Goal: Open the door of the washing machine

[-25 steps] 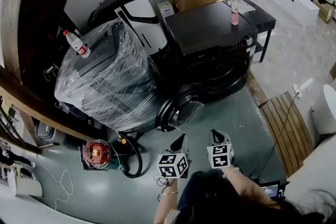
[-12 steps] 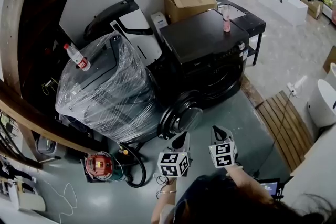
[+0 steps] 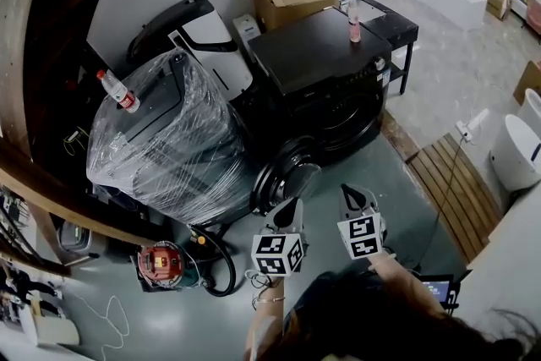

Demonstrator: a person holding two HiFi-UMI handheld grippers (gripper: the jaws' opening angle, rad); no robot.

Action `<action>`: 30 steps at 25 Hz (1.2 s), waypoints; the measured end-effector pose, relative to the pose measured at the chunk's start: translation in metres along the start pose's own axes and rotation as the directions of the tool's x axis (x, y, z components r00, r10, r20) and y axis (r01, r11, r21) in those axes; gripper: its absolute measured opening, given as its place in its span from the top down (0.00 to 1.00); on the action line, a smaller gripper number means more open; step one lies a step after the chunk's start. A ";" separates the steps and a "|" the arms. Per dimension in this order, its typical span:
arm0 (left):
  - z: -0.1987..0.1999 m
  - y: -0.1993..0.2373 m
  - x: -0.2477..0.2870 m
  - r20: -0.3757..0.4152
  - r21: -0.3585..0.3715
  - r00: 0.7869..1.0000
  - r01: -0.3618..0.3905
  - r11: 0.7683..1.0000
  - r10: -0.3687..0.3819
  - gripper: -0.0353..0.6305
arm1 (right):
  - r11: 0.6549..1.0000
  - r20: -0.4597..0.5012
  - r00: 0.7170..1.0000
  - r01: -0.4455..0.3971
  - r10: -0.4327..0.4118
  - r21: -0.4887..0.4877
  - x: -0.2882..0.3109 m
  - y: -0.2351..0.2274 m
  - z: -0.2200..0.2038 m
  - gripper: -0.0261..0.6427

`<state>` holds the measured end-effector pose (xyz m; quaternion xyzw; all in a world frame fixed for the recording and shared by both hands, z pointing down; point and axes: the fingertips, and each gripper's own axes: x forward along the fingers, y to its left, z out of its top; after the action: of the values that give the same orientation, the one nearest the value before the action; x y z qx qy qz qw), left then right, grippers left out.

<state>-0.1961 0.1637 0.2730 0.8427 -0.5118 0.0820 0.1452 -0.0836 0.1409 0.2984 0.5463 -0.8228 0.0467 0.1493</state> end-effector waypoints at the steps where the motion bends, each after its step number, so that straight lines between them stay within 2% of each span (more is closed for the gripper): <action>1: 0.004 -0.001 -0.001 0.004 0.007 1.000 -0.001 1.000 0.001 0.92 | 1.000 0.009 1.000 0.001 -0.001 -0.005 -0.002 0.000 0.004 0.96; 8: 0.018 -0.008 0.000 0.019 0.059 1.000 -0.002 0.998 0.001 0.92 | 1.000 0.060 0.998 0.007 -0.006 -0.021 -0.018 -0.004 0.026 0.96; 17: 0.029 -0.017 -0.002 0.044 0.066 0.999 -0.005 0.998 0.002 0.92 | 1.000 0.077 0.997 0.007 -0.005 -0.026 -0.032 -0.008 0.031 0.96; 30: 0.019 -0.034 -0.003 0.046 0.050 0.999 -0.003 0.999 0.001 0.92 | 1.000 0.081 0.997 0.022 -0.021 -0.018 -0.050 -0.017 0.024 0.96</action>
<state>-0.1677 0.1746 0.2491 0.8473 -0.5135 0.0757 0.1123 -0.0549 0.1721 0.2592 0.5553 -0.8226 0.0154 0.1217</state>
